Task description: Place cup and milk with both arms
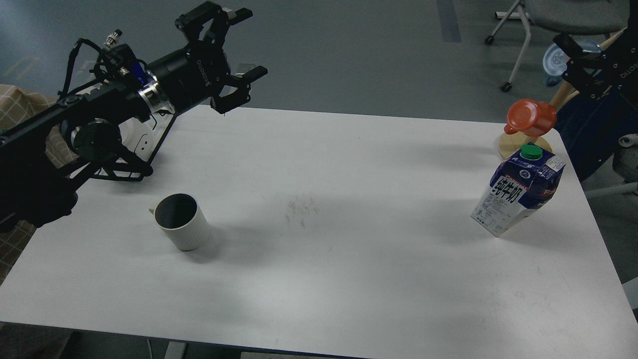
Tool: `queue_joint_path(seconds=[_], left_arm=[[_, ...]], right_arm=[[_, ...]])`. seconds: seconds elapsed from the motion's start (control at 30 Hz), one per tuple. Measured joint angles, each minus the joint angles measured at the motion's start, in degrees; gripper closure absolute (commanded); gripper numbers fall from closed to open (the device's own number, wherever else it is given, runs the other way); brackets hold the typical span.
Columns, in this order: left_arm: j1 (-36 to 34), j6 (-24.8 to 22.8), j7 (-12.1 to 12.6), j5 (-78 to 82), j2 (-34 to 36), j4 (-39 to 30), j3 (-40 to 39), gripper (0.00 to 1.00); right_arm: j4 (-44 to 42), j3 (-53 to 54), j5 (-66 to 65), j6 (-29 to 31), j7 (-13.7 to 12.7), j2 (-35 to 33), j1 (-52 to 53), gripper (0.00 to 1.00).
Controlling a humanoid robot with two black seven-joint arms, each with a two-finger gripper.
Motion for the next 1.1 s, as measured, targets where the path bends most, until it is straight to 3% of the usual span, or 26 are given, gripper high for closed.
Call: queue_joint_path(seconds=[1.1], left_arm=[[0.18, -0.2, -0.09, 0.6, 0.12, 1.88, -5.46, 0.01]], right_arm=[[-1.04, 0.65, -0.05, -0.01, 0.14, 0.22, 0.21, 0.0]])
